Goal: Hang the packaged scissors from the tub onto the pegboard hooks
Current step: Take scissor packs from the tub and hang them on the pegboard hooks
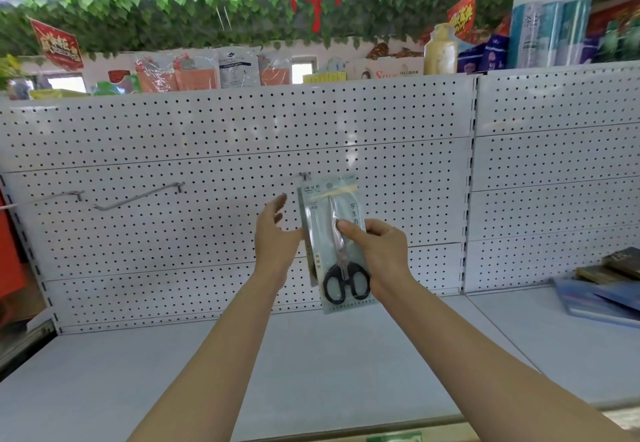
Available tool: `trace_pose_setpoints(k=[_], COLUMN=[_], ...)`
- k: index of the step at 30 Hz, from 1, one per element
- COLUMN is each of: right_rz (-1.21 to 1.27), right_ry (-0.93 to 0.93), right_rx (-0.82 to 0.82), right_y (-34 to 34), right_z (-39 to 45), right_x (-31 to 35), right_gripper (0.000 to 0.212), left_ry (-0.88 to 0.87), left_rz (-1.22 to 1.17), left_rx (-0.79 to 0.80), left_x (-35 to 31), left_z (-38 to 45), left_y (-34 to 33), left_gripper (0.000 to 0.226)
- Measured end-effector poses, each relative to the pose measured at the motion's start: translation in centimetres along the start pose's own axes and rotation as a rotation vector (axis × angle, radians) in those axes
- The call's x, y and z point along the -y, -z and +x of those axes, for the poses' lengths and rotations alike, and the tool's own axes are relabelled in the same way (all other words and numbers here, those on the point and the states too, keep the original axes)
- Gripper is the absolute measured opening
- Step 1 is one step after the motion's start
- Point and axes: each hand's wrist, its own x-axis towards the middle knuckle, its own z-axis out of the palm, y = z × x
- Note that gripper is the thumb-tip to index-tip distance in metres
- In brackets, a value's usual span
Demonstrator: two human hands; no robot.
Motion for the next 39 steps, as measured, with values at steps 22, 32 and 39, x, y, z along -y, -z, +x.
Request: trace_pose_setpoints(k=[22,32,39], right_rz=[-0.172,-0.56,-0.704], right_ry=[0.005,0.142,0.213], right_rx=[-0.058,-0.053,-0.036], right_y=[-2.5,-2.6,-2.2], right_z=[3.9,5.7,5.4], right_x=[-3.0,-3.7,-3.8], right_gripper=[0.02,0.025,0.028], left_ry=[-0.452,-0.495,-0.535], left_rz=[0.476,0.535,0.594], left_rx=[0.086,0.082,0.098], left_x=[-1.7,-0.7,-0.4], left_z=[2.8,3.8,3.7], left_y=[-1.9,-2.1,-1.3], left_gripper=[0.047,0.051,0.059])
